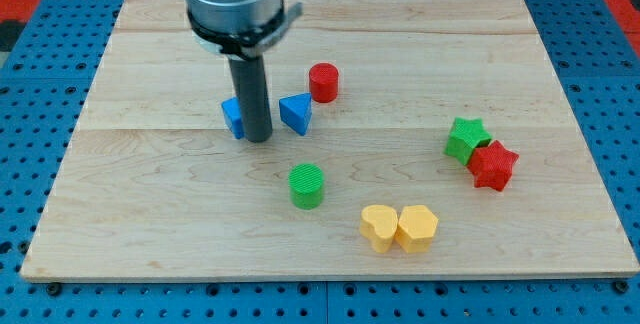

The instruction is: Move arm towards cube

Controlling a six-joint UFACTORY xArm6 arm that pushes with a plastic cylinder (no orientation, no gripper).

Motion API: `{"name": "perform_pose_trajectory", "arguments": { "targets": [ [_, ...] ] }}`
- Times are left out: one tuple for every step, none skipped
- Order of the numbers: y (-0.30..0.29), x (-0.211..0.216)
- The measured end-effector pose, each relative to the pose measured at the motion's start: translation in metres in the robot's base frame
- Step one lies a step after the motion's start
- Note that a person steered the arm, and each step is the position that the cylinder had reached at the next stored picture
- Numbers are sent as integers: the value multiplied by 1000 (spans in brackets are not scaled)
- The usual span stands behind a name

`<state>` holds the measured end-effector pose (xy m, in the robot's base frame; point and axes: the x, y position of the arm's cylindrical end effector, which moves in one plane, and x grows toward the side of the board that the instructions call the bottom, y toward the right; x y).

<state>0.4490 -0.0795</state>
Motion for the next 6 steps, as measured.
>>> {"name": "perform_pose_trajectory", "arguments": {
  "targets": [
    [15, 25],
    [40, 39],
    [38, 38],
    [37, 32],
    [35, 10],
    [22, 0]
  ]
}}
